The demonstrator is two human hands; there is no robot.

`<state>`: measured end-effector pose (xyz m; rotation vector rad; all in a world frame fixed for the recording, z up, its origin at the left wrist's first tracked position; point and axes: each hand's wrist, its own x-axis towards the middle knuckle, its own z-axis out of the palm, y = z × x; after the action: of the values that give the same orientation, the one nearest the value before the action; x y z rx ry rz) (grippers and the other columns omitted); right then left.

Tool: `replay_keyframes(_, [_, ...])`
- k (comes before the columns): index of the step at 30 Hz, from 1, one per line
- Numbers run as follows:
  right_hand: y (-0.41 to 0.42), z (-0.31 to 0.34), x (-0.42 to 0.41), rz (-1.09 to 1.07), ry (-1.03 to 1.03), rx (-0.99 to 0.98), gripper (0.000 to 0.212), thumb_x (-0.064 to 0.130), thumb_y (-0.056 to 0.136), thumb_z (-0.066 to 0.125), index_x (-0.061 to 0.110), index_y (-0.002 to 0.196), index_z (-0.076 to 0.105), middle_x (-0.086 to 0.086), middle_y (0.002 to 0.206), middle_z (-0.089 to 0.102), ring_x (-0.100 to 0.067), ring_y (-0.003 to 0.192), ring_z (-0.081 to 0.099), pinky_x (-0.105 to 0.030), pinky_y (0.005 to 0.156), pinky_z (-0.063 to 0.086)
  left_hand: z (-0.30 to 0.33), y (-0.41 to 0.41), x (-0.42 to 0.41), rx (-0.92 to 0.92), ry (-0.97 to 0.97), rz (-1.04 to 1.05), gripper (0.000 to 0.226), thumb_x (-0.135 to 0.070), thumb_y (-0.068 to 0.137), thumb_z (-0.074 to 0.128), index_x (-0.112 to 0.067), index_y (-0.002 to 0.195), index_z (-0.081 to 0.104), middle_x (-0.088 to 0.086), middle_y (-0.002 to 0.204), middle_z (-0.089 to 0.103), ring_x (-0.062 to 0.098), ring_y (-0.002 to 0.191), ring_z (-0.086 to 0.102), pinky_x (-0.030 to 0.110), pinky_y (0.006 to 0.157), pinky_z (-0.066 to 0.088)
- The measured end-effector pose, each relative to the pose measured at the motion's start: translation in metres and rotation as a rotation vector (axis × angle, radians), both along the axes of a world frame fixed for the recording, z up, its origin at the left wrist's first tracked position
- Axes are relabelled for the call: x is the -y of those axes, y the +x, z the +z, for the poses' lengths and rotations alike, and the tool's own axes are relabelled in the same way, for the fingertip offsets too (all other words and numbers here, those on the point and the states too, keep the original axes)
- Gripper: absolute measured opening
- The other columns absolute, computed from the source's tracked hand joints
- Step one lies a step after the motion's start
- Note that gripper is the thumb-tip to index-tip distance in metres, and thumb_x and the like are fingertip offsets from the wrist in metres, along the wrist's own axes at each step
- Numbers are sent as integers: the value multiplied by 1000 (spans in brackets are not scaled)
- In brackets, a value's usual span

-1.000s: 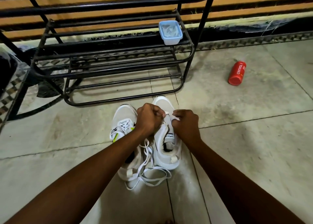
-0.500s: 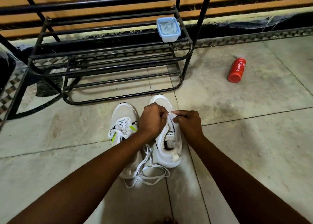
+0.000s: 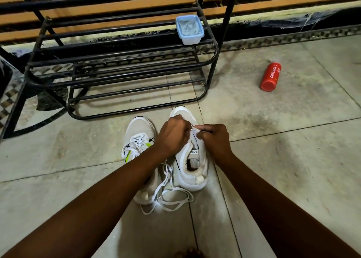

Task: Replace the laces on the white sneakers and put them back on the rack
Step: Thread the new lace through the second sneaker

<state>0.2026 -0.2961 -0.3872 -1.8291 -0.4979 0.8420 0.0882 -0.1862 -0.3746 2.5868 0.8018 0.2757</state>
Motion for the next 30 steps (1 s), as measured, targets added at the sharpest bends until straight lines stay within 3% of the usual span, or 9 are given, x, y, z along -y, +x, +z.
replay_keyframes(3, [-1,2,-1,2,-12,40,34,15,67,69,24,97,83,9,95,79,-6,96,72,-37,99,55,-2,2,-3,70,-203,193,20,-10,83,60,-19,75,76,-3,73,73,15,75,69,36,72,59])
replay_keyframes(5, [-1,2,-1,5,-8,44,34,17,66,69,24,97,83,10,94,79,-6,96,72,-38,99,55,0,2,-2,28,-202,159,18,-11,85,62,-18,78,76,1,74,73,21,76,69,37,70,58])
replay_keyframes(7, [-1,3,-1,6,-3,39,35,21,65,69,24,97,83,10,93,79,-5,94,73,-38,98,56,0,3,3,14,-81,103,17,-9,85,61,-14,79,76,6,77,71,28,76,67,37,66,54])
replay_keyframes(9, [-2,3,0,2,4,30,38,21,63,69,22,98,83,10,92,79,-4,91,73,-38,96,57,0,4,10,60,-36,165,19,-6,84,59,-15,82,75,7,80,70,30,76,65,37,64,52])
replay_keyframes(14, [-3,-1,0,11,6,10,42,20,56,70,21,96,82,9,92,79,-7,89,74,-40,94,58,3,10,9,92,-135,341,28,3,77,59,-20,85,73,1,79,73,27,77,69,38,68,57])
replay_keyframes(20, [3,-8,-1,33,8,-15,41,22,54,72,22,94,82,5,90,79,-13,91,75,-47,93,58,-1,8,8,-28,32,143,19,-10,83,65,-19,95,76,8,85,75,33,82,69,39,72,57])
replay_keyframes(23, [3,-9,-3,45,12,-13,44,26,52,71,23,94,82,7,92,79,-12,92,74,-46,94,58,-8,7,0,19,-1,116,18,-11,82,67,-23,93,74,0,78,75,25,77,71,37,72,58])
replay_keyframes(26, [3,-8,-3,36,16,-20,39,20,55,72,21,92,82,7,92,79,-12,92,74,-46,95,58,-11,6,0,147,-170,229,13,-12,80,73,-23,86,75,-10,69,72,9,69,70,30,71,59])
replay_keyframes(30, [3,-6,-4,22,21,-26,28,28,58,77,21,84,80,6,88,78,-13,91,74,-47,96,57,-16,5,0,236,-298,314,18,-7,81,77,-23,88,78,-13,71,72,-1,69,69,29,72,62])
